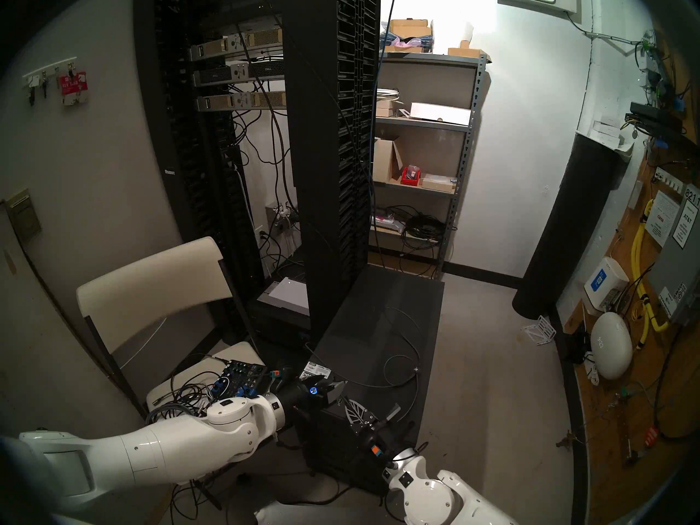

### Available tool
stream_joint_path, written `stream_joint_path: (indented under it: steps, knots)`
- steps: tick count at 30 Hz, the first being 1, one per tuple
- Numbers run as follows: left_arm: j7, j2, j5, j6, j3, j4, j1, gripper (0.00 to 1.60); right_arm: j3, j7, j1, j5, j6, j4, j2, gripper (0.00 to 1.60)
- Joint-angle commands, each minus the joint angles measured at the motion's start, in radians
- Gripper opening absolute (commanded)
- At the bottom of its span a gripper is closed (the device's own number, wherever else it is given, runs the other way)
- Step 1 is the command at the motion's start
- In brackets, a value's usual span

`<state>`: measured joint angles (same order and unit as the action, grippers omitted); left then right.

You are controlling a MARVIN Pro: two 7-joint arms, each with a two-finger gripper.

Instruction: Insert the cable into the workstation's USB slot

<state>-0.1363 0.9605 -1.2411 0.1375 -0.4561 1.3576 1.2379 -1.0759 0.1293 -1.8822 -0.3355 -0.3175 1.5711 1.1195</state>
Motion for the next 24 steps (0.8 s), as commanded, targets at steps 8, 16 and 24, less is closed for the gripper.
stream_joint_path:
  steps: [8,16,24]
  knots:
    - [-0.072,-0.121,-0.12,-0.064,-0.055,0.143,0.002,1.6,-0.017,0.031,0.008,-0.017,-0.001,-0.004,0.016,0.0]
    - [-0.063,-0.124,-0.155,-0.168,-0.031,0.142,-0.002,1.6,-0.016,0.064,0.023,-0.061,-0.022,-0.017,0.03,0.0]
    - [-0.043,-0.109,-0.184,-0.178,-0.034,0.154,0.007,1.6,-0.008,0.047,0.026,-0.065,-0.034,-0.006,0.03,0.0]
